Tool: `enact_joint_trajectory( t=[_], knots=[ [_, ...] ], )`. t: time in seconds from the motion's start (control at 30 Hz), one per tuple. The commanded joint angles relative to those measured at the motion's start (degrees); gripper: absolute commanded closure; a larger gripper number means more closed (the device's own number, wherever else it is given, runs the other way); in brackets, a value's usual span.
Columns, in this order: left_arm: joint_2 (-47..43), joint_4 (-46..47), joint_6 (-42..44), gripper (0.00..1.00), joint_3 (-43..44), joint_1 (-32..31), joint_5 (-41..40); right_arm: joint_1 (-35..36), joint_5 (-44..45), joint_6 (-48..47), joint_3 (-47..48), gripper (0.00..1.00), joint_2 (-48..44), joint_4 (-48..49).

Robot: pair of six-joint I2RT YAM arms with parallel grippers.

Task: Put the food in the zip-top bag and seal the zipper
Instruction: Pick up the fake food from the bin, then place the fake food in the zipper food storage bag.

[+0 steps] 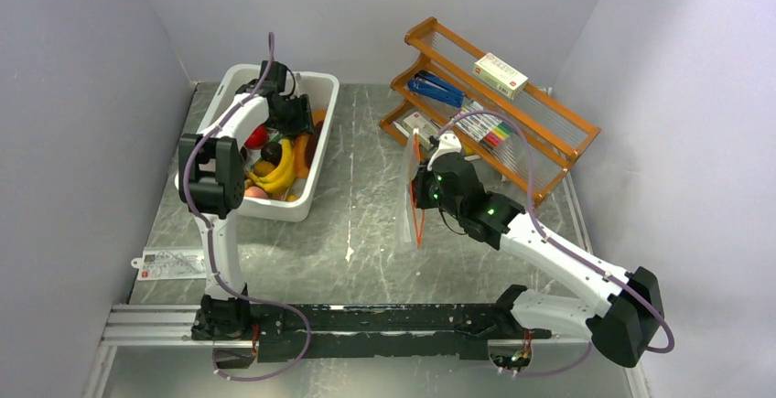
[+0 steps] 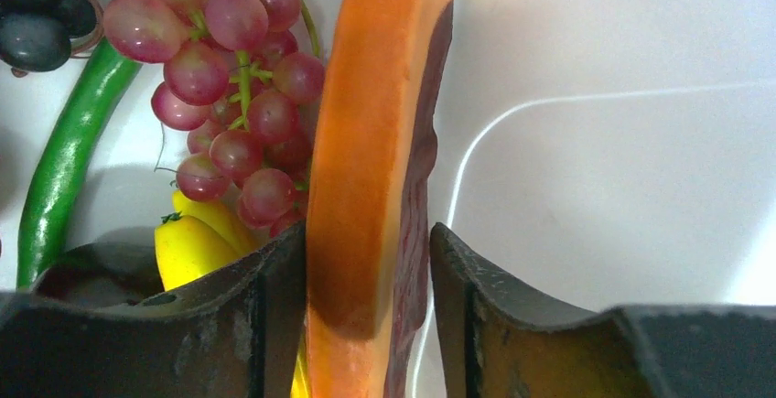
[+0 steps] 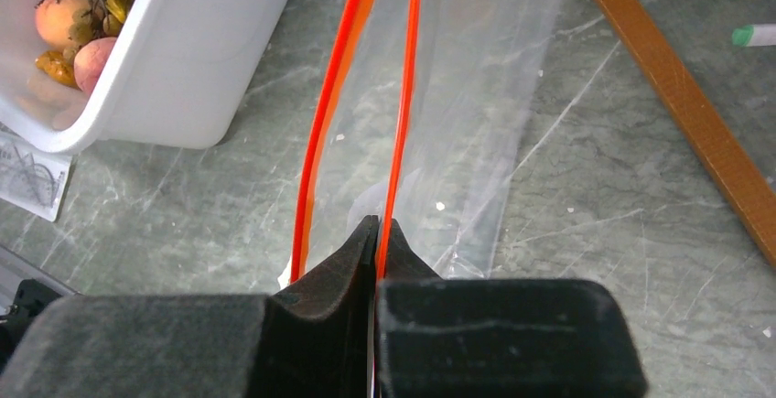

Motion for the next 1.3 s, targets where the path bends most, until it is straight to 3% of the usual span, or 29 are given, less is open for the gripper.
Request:
enact_joint_trajectory(
  t=[0.0, 0.07, 0.2, 0.37, 0.6, 0.87, 1.1, 1.27],
  knots=[
    [0.07, 2.14, -1.92, 0.55, -0.93, 0.57, 5.02, -0.06, 1.37, -0.60, 0.77, 1.00, -0.28, 0.89],
    [-0.08, 1.33, -2.05, 0.57, 0.18, 0.53, 6.65, -0.02, 2.12, -0.68, 1.09, 1.00, -0.21, 0.31],
    [-1.88, 0.76, -2.06, 0.72, 0.86, 0.53, 7.25, 0.00, 1.43, -0.22, 0.32, 1.00, -0.38, 0.95],
    [-5.04, -1.20, -0.86, 0.93, 0.54, 0.60, 2.20, -0.03, 0.31, 0.22, -0.38, 1.00, -0.14, 1.54],
    [-11.92, -1.63, -2.54, 0.93, -1.37, 0.69, -3.69, -0.03, -0.13, 3.29, -0.04, 1.00, 0.46, 2.00],
    [-29.45, 7.70, -6.67, 0.93, -10.52, 0.69, -5.30, -0.17, 3.27, 3.20, 5.23, 1.00, 5.97, -2.96],
    [-48.91, 22.82, -8.54, 0.93, -24.73, 0.69, -2.88, -0.11, 3.32, 7.10, 7.00, 1.00, 6.96, -2.40],
    [-62.08, 38.82, -8.74, 0.93, -37.35, 0.69, 7.95, -0.15, 5.27, 11.29, 8.82, 1.00, 8.91, -2.28]
  ],
)
